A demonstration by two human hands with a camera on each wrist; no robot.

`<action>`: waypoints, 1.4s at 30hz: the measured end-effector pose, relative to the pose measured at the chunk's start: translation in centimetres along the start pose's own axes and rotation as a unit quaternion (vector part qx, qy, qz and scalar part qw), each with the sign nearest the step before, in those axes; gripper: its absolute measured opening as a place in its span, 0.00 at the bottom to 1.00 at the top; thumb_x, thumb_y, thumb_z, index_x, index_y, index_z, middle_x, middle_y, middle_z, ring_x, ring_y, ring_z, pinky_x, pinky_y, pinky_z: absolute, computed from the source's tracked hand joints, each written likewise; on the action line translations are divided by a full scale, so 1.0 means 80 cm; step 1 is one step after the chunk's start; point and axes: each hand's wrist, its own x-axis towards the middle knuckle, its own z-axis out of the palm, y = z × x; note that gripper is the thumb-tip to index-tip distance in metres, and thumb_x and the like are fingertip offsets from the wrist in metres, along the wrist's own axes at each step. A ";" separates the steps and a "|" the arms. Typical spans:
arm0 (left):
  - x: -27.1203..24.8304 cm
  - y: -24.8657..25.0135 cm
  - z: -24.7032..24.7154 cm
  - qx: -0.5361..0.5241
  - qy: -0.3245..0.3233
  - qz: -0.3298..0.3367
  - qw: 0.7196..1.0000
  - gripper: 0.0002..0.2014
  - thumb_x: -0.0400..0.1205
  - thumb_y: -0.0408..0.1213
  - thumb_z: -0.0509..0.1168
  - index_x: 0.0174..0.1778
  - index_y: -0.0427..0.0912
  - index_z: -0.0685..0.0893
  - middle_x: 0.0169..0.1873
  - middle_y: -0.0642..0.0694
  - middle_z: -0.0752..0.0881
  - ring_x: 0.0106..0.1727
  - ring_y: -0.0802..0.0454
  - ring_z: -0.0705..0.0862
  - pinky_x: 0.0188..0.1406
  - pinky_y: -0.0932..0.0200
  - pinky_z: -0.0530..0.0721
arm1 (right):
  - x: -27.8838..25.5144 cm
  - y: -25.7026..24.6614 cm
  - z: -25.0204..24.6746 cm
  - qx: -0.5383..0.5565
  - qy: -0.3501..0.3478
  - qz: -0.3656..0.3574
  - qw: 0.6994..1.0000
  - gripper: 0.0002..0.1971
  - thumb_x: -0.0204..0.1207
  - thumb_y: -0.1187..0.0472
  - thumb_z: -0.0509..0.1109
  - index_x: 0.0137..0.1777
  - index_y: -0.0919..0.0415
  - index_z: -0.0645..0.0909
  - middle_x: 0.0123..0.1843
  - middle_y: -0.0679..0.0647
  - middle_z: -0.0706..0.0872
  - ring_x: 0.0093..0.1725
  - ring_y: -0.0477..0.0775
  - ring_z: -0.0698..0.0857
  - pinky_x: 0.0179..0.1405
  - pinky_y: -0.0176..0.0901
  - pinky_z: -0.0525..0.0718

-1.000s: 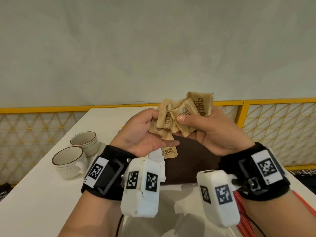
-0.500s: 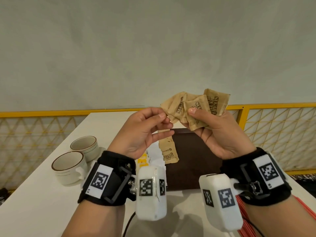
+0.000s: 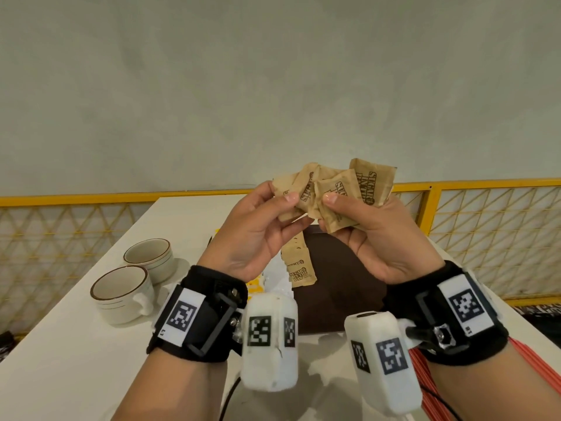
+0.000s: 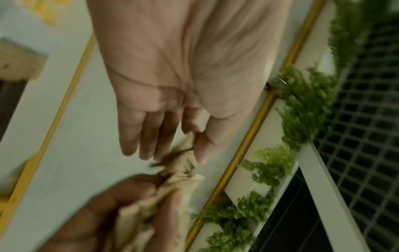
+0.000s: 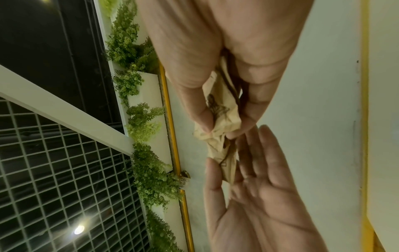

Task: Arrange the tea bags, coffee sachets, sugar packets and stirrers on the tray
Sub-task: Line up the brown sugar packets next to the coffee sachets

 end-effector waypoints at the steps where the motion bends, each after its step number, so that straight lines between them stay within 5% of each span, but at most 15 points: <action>1: 0.000 -0.001 0.001 -0.027 -0.013 -0.014 0.999 0.24 0.77 0.30 0.64 0.69 0.26 0.72 0.58 0.29 0.83 0.57 0.38 0.84 0.63 0.44 0.82 | 0.000 0.002 0.001 0.000 0.003 0.004 1.000 0.11 0.71 0.73 0.70 0.53 0.66 0.83 0.49 0.62 0.91 0.48 0.58 0.90 0.45 0.47 0.90; 8: 0.001 -0.011 0.007 -0.085 -0.016 -0.040 0.995 0.24 0.79 0.29 0.57 0.72 0.26 0.71 0.62 0.31 0.81 0.59 0.41 0.79 0.59 0.52 0.75 | 0.004 0.024 0.013 -0.011 0.018 0.001 1.000 0.11 0.74 0.74 0.69 0.56 0.70 0.83 0.49 0.64 0.90 0.44 0.57 0.90 0.41 0.42 0.89; 11: 0.003 -0.007 0.005 -0.091 0.009 -0.014 0.996 0.18 0.85 0.30 0.52 0.70 0.26 0.73 0.60 0.32 0.83 0.56 0.42 0.84 0.55 0.53 0.84 | 0.011 0.013 0.012 -0.058 -0.003 0.008 0.998 0.09 0.74 0.73 0.69 0.54 0.70 0.83 0.48 0.63 0.90 0.45 0.58 0.90 0.42 0.44 0.89; 19: 0.009 0.001 -0.010 -0.154 0.060 -0.058 0.985 0.20 0.83 0.29 0.51 0.68 0.25 0.74 0.60 0.28 0.83 0.57 0.38 0.85 0.56 0.45 0.86 | 0.022 -0.008 -0.005 -0.115 -0.045 0.035 0.992 0.16 0.64 0.65 0.73 0.53 0.66 0.83 0.44 0.58 0.90 0.41 0.53 0.90 0.33 0.41 0.87; 24: 0.013 -0.004 -0.017 -0.151 0.092 -0.095 0.980 0.10 0.84 0.32 0.56 0.56 0.31 0.78 0.41 0.37 0.87 0.35 0.48 0.87 0.36 0.59 0.87 | 0.016 -0.006 -0.011 -0.140 -0.050 0.037 0.988 0.10 0.71 0.71 0.71 0.52 0.65 0.82 0.43 0.56 0.91 0.42 0.52 0.91 0.34 0.40 0.88; 28: 0.015 -0.009 -0.018 -0.102 0.101 -0.097 0.985 0.07 0.84 0.32 0.59 0.54 0.34 0.79 0.37 0.40 0.85 0.27 0.55 0.80 0.24 0.66 0.81 | 0.015 -0.014 -0.016 -0.167 -0.048 0.021 0.985 0.10 0.71 0.71 0.72 0.52 0.64 0.83 0.43 0.57 0.92 0.41 0.54 0.91 0.32 0.39 0.88; 31: 0.014 -0.012 -0.015 -0.100 0.078 -0.106 0.986 0.07 0.81 0.31 0.61 0.51 0.33 0.82 0.39 0.39 0.85 0.33 0.53 0.81 0.28 0.64 0.84 | 0.015 -0.013 -0.019 -0.178 -0.045 0.022 0.983 0.11 0.72 0.71 0.72 0.54 0.67 0.82 0.45 0.60 0.91 0.42 0.56 0.91 0.32 0.39 0.87; 35: 0.014 -0.014 -0.012 -0.201 0.067 -0.092 0.973 0.14 0.69 0.25 0.63 0.51 0.30 0.79 0.46 0.31 0.85 0.47 0.43 0.86 0.53 0.46 0.86 | 0.016 -0.013 -0.021 -0.185 -0.055 0.028 0.981 0.09 0.72 0.72 0.71 0.51 0.65 0.83 0.44 0.58 0.91 0.43 0.55 0.91 0.34 0.39 0.88; 39: 0.017 -0.016 -0.018 -0.189 0.064 -0.099 0.975 0.19 0.75 0.21 0.58 0.63 0.35 0.76 0.46 0.32 0.85 0.41 0.43 0.89 0.46 0.49 0.88 | 0.016 -0.013 -0.023 -0.196 -0.070 0.029 0.978 0.10 0.71 0.73 0.71 0.51 0.63 0.83 0.43 0.56 0.92 0.43 0.54 0.91 0.35 0.39 0.88; 42: 0.015 -0.017 -0.015 -0.131 0.035 -0.161 0.978 0.17 0.76 0.37 0.64 0.61 0.36 0.80 0.44 0.38 0.87 0.39 0.48 0.87 0.33 0.60 0.85 | 0.018 -0.012 -0.026 -0.206 -0.069 0.028 0.976 0.10 0.71 0.73 0.72 0.51 0.63 0.83 0.43 0.56 0.91 0.43 0.54 0.91 0.34 0.37 0.88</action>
